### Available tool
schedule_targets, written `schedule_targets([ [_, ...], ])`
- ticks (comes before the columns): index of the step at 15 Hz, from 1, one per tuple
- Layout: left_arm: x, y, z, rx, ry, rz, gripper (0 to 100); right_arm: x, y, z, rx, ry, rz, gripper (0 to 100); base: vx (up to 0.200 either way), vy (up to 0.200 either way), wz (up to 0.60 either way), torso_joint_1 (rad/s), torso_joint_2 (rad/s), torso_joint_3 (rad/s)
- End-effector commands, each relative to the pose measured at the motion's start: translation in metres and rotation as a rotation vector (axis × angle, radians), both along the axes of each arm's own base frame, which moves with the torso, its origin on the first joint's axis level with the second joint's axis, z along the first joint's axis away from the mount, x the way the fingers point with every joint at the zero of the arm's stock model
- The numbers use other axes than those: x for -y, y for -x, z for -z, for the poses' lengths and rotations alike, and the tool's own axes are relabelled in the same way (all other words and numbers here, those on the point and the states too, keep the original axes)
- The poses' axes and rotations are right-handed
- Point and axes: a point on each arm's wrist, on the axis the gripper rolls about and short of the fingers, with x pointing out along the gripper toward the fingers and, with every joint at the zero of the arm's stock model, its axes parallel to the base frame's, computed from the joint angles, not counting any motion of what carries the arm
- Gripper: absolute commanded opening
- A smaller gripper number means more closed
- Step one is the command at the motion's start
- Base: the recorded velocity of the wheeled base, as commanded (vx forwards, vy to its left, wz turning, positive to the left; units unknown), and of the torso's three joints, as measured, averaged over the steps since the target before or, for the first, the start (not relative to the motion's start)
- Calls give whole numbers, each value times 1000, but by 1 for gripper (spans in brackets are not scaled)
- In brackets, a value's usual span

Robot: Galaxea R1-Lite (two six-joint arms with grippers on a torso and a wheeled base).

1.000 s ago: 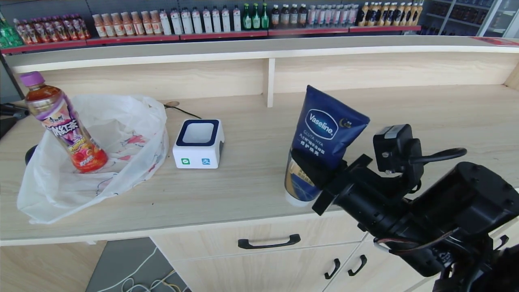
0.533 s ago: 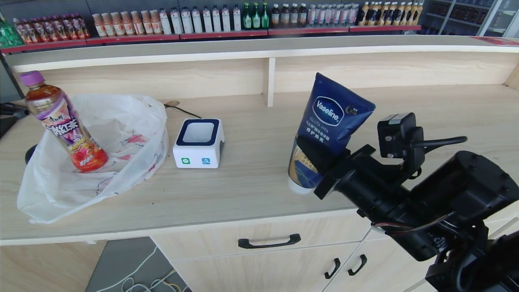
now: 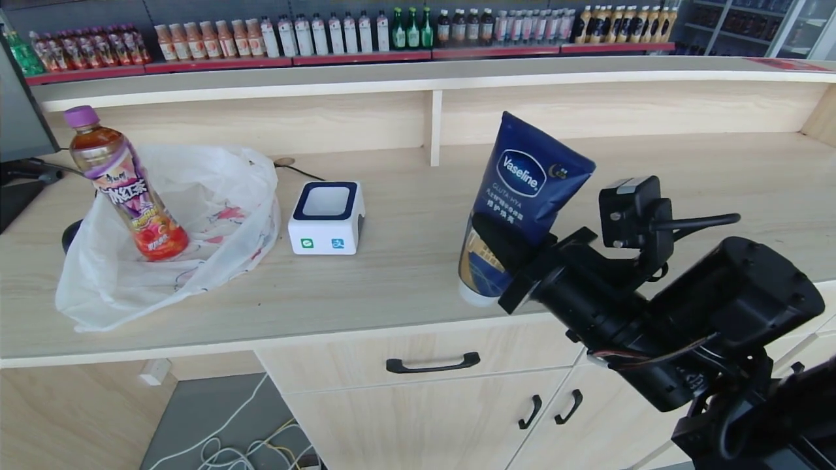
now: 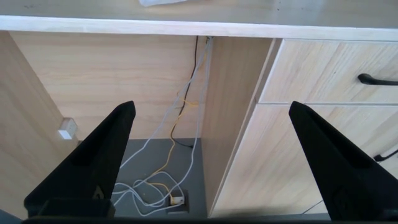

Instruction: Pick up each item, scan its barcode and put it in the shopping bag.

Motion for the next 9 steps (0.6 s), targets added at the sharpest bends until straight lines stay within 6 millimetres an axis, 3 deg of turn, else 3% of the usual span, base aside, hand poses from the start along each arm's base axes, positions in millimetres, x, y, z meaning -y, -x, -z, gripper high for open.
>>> schedule_targets([
  [1,0,0,0,0,1,0,100,0,0,1,-2,3,1,0,0,200,0,-17,-7,17],
  [9,0,0,0,0,5,0,100,1,1,-3,5,-6,0,0,0,200,0,4,2,4],
])
